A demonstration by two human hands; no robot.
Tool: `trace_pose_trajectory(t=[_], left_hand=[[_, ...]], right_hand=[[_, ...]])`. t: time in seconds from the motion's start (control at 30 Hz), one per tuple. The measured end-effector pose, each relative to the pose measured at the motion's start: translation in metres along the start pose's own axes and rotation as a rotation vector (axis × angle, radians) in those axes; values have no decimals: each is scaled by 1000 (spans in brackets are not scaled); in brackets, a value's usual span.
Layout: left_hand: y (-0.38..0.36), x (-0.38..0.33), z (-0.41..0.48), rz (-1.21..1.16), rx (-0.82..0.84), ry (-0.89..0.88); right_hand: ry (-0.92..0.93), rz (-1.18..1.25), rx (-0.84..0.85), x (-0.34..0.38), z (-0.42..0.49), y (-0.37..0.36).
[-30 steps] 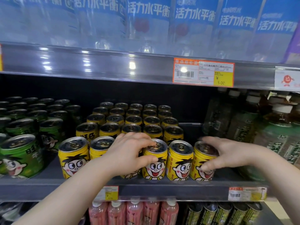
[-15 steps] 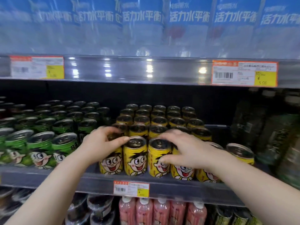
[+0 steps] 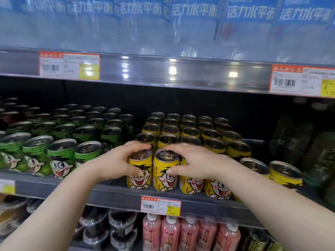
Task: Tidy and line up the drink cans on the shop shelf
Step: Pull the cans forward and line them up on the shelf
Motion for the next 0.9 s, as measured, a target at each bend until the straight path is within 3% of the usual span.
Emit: trace_pose_trajectory(t=[0.13,0.3,0.5,0.67,0.9], left_hand=[[2,2,5,130,29,19],[3,-25,3,466,-178,-21],[-23,-41,16,813,-109,-59],[-21,-38,18,795,-101,-60],[-37,-72,18,754,-106,-152]], right_hand=[[-83,44,-98,-1,1,2],[-113,144,-75,-19,-10,23],[-223,59,105,-42,-27,15],[-260,87,8,-37,-33,14],[-373,-18,172,-63,-66,36]])
Point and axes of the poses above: each hand's wrist, its own z-axis towards the middle knuckle, its own y-axis out of the back of the hand, x = y × z, the point moved 7 cm from there along z, towards the middle knuckle, and after that the axes turned 3 degrees about y, right-handed, at the moved point
